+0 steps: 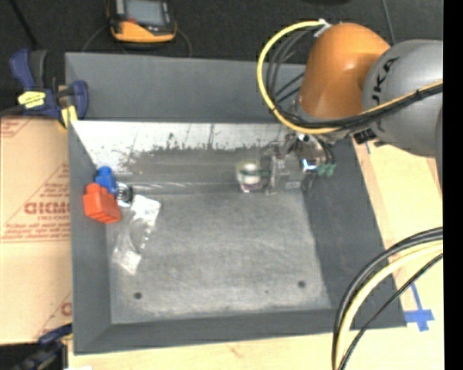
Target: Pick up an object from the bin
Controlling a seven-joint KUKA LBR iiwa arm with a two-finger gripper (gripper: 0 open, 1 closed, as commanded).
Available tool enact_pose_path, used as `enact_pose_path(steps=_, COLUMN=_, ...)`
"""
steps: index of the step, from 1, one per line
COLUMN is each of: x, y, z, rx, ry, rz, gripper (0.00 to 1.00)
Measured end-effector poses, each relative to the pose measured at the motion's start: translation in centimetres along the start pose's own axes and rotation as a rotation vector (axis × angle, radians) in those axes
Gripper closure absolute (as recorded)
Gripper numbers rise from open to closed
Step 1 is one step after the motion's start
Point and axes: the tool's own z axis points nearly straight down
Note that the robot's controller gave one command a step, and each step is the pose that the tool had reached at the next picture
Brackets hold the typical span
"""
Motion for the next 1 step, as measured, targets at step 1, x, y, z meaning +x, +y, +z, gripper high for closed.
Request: enact_pose_path(steps=1, x=4.47, y=2.01, z=-7.07, rx=-0.002, ry=0.005, rz=-0.026, gripper=1.0)
